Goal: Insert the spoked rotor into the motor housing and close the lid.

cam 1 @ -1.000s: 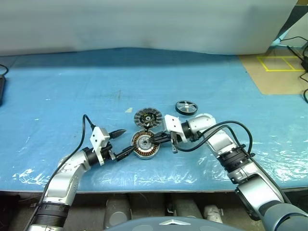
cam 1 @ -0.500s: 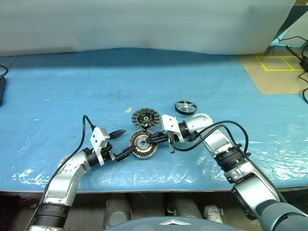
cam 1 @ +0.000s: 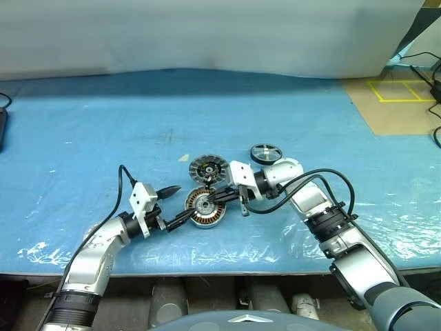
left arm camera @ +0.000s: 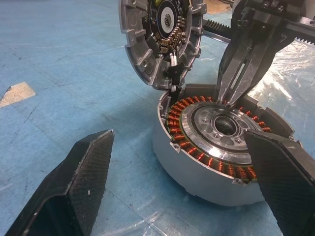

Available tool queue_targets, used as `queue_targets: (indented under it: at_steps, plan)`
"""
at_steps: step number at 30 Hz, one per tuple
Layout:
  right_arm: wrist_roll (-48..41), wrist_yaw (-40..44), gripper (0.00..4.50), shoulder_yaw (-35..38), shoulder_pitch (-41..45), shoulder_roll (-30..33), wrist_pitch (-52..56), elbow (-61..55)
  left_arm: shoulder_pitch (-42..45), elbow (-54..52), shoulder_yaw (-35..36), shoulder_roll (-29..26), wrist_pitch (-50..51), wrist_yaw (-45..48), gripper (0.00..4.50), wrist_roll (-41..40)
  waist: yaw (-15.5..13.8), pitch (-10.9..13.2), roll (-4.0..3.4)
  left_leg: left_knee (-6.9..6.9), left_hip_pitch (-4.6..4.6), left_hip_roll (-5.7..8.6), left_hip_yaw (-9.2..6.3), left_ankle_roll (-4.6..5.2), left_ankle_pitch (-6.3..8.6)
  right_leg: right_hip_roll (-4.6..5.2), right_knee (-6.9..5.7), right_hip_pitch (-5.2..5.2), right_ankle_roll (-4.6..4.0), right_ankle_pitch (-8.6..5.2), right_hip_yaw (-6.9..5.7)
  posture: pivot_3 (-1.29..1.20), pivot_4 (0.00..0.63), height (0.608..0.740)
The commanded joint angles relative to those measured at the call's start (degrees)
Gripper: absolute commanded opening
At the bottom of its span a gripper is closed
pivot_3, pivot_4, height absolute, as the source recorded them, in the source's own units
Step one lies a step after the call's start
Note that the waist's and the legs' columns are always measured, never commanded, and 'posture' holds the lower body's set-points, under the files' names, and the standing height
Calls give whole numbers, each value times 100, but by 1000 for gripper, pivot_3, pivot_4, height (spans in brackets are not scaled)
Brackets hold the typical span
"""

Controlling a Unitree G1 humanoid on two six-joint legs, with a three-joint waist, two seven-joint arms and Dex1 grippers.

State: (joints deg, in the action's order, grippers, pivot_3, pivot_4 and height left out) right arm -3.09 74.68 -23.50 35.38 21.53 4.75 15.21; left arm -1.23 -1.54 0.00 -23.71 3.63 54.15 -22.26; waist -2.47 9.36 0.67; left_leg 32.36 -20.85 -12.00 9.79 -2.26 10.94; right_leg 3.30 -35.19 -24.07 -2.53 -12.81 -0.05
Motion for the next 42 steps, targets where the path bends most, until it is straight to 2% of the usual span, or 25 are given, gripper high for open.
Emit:
queue_targets:
  at_steps: [1,26,35,38,42]
  plan:
    - [-5,-30,70,37,105,43,-49,-217,-44,-122,-9,-118,-117,104,4434,28,0,0,0,0,0,0,0,0,0,0,0,0,0,0,0,0,150,740]
    - [82,-37,70,-6,-47,148,-51,-60,-289,-304,291,-657,-244,364,4434,-134,-1,0,0,5,0,-1,0,0,0,-1,-7,-1,0,0,0,0,150,740]
    - [117,-118,70,-18,-77,141,-65,4,-228,-374,70,-692,55,602,4434,-204,-6,0,0,6,0,-1,0,0,0,0,-9,-1,0,0,0,0,150,740]
    - [138,-165,26,1,-57,134,-86,67,-265,-457,45,-742,210,710,3845,-294,-6,0,0,7,0,0,0,0,0,1,-9,-1,0,0,1,0,150,740]
    - [154,-200,26,7,-36,130,-139,155,-279,-450,80,-772,204,765,2459,-282,-5,0,0,8,2,-1,0,0,0,0,-12,-1,0,0,1,0,150,740]
